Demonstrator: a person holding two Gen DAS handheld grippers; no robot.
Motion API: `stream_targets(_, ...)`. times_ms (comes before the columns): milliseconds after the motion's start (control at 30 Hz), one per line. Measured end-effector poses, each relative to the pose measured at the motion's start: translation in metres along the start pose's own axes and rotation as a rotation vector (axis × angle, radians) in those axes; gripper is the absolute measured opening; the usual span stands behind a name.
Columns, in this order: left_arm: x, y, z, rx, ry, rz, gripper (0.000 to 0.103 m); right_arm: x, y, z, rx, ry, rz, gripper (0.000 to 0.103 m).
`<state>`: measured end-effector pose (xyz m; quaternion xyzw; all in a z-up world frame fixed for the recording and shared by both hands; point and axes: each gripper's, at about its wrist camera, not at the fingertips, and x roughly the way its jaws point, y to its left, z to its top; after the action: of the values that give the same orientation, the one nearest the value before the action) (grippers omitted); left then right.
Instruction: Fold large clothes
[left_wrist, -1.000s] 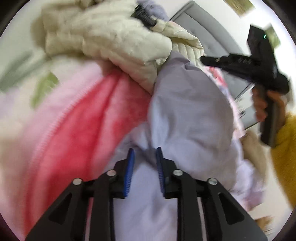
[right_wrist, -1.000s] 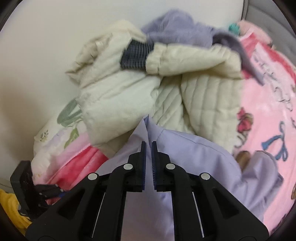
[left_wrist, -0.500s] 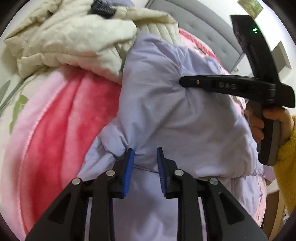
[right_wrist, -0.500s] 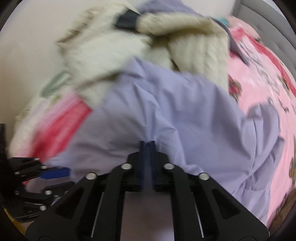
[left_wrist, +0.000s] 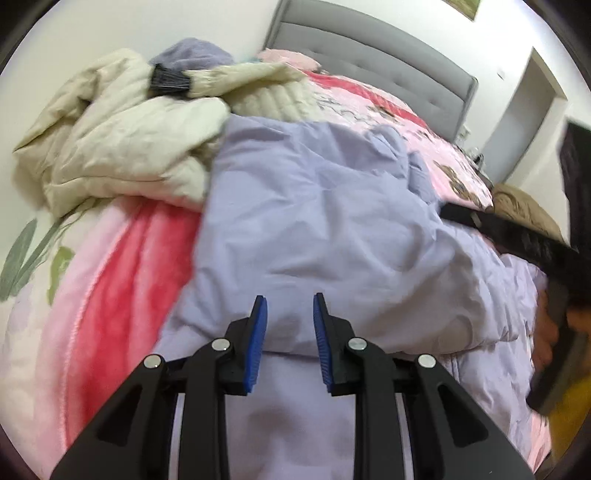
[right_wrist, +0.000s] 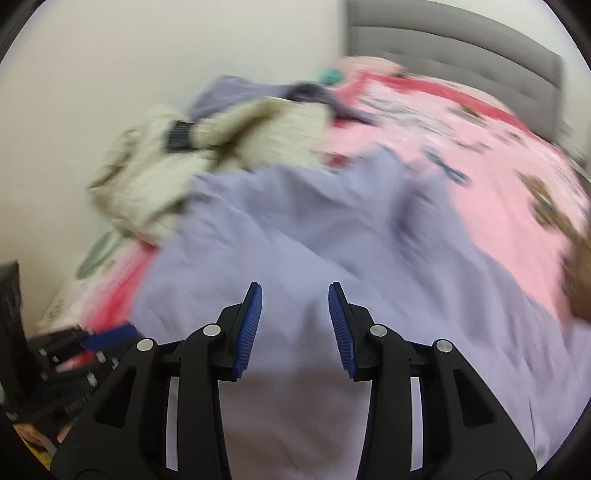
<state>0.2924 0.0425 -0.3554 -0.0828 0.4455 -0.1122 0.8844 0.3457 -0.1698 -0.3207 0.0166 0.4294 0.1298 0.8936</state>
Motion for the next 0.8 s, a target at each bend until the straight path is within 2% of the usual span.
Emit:
stream_targets(100, 0.023, 0.002, -0.003, -0.002, 0.068, 0.045, 0.025, 0.008, -0.023, -0.024, 0.084, 0.069, -0.047, 0.038)
stream_targets(167, 0.035, 0.009, -0.005, -0.005, 0.102, 0.056, 0.025, 0.016, -0.031, -0.033, 0.085, 0.088, -0.055, 0.038)
stream_targets(233, 0.040, 0.009, -0.005, 0.012, 0.109, 0.061, 0.025, 0.036, -0.032, -0.037, 0.041, 0.125, -0.071, 0.038)
stream_targets(333, 0.046, -0.002, -0.006, 0.098, 0.115, 0.122, 0.026, 0.053, -0.029, -0.040, -0.006, 0.134, -0.099, 0.038)
stream_targets(467, 0.043, -0.015, -0.007, 0.145, 0.105, 0.197, 0.026, 0.056, -0.034, -0.042, 0.032, 0.119, -0.080, 0.040)
stream_targets(533, 0.035, -0.021, -0.009, 0.128, 0.072, 0.231, 0.026, 0.041, -0.040, -0.043, 0.087, 0.073, -0.035, 0.048)
stream_targets(633, 0.010, -0.034, -0.014, 0.122, -0.020, 0.245, 0.028, -0.002, -0.058, -0.053, 0.207, -0.064, 0.043, 0.059)
stream_targets(733, -0.007, -0.062, -0.022, 0.168, -0.092, 0.220, 0.034, -0.041, -0.083, -0.069, 0.306, -0.126, -0.019, 0.059)
stream_targets(800, -0.010, -0.091, -0.029, 0.204, -0.100, 0.170, 0.035, -0.062, -0.108, -0.086, 0.375, -0.129, -0.064, 0.059)
